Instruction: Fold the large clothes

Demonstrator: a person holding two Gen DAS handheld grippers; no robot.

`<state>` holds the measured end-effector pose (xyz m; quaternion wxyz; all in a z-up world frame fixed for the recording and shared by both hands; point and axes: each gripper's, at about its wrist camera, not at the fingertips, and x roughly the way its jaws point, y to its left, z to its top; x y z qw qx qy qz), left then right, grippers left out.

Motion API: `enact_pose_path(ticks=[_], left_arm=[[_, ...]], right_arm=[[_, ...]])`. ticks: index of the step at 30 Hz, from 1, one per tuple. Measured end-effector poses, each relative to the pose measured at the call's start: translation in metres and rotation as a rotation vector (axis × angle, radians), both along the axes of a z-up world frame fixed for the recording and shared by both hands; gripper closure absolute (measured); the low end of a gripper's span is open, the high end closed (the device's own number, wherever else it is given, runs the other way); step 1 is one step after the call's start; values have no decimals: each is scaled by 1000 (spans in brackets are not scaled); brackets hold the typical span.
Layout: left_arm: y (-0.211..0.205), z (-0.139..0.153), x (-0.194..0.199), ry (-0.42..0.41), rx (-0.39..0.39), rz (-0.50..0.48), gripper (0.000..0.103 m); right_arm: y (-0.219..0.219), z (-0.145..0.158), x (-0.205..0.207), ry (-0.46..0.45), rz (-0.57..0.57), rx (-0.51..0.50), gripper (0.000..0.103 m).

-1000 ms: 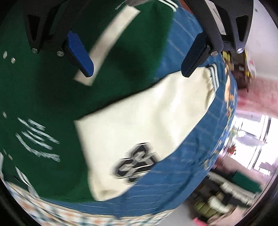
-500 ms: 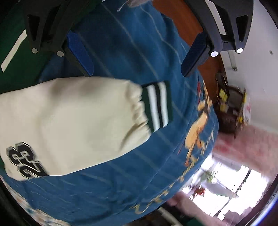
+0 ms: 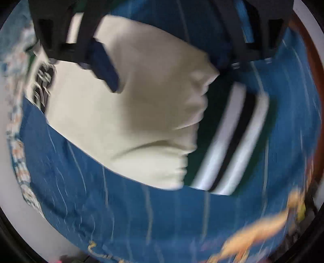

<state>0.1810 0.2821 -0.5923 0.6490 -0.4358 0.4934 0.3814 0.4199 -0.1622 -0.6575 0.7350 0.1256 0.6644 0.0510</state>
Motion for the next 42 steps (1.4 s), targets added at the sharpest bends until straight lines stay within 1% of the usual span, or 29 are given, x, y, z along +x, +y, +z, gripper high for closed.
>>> enact_pose_path(ticks=[1,2,4,6,8,9,10,11,12,13,16,17,20,21,22,23,24,25,27,28,29,31,32,33,35,36,38,41,42], left_arm=[[7,2,7,9,40,-1,65],[19,6,18,17,88,-6,86],[40,13,36,12,127,-13,92],[61,29,59,7,199,-43,94],[83,54,87,-15,286,-94,94],[92,65,99,-30,311,-116,94],[100,75,110,-47,335,-143,94],[107,84,118,-58,353,-165,94],[110,95,131,-67,380,-194,95],[109,105,141,-73,403,-225,95],[102,126,158,-86,457,-299,95],[98,133,161,-92,469,-320,95],[82,153,154,-104,515,-375,95],[75,163,152,-111,538,-397,95],[64,173,153,-112,567,-424,95],[56,180,151,-119,597,-452,95],[45,183,156,-121,621,-472,95],[27,194,156,-124,664,-515,95],[-1,210,160,-139,715,-586,95],[-13,215,161,-144,727,-614,95],[-34,221,163,-147,748,-663,96],[-69,228,166,-173,769,-736,96],[-96,231,168,-188,779,-794,96],[-110,232,171,-196,778,-825,96],[-153,231,178,-236,714,-907,96],[-172,229,182,-246,687,-945,96],[-223,220,188,-275,593,-1036,96],[-312,195,195,-296,466,-1181,96],[-340,187,196,-299,436,-1228,96]], right_arm=[[-1,-1,-3,6,0,-3,34],[2,-3,-4,8,2,-12,34],[17,-8,-2,12,13,17,34],[33,-8,3,12,13,71,34],[58,-10,14,-4,23,126,35],[72,-11,20,-15,27,154,37],[93,-16,30,-27,38,198,44],[105,-18,37,-32,41,219,65],[122,-26,46,-26,47,247,80],[142,-40,56,2,53,259,85],[183,-75,73,111,58,296,85],[193,-80,77,127,70,288,85],[199,-65,80,127,101,251,84],[194,-53,78,115,106,210,74],[185,-37,73,82,107,148,64],[176,-24,70,52,105,93,43],[164,-12,63,18,98,5,20],[150,-1,55,-11,80,-128,14],[129,12,44,-54,57,-309,14],[115,15,37,-62,40,-380,14],[101,15,30,-60,18,-409,14],[77,11,19,-41,-21,-427,14],[71,8,16,-29,-35,-427,14],[62,5,11,-20,-58,-421,14],[37,8,2,-15,-92,-414,14],[25,8,-3,-9,-118,-392,14],[2,8,-13,4,-165,-366,14],[-41,6,-35,37,-244,-355,14],[-57,5,-43,53,-275,-349,14]])
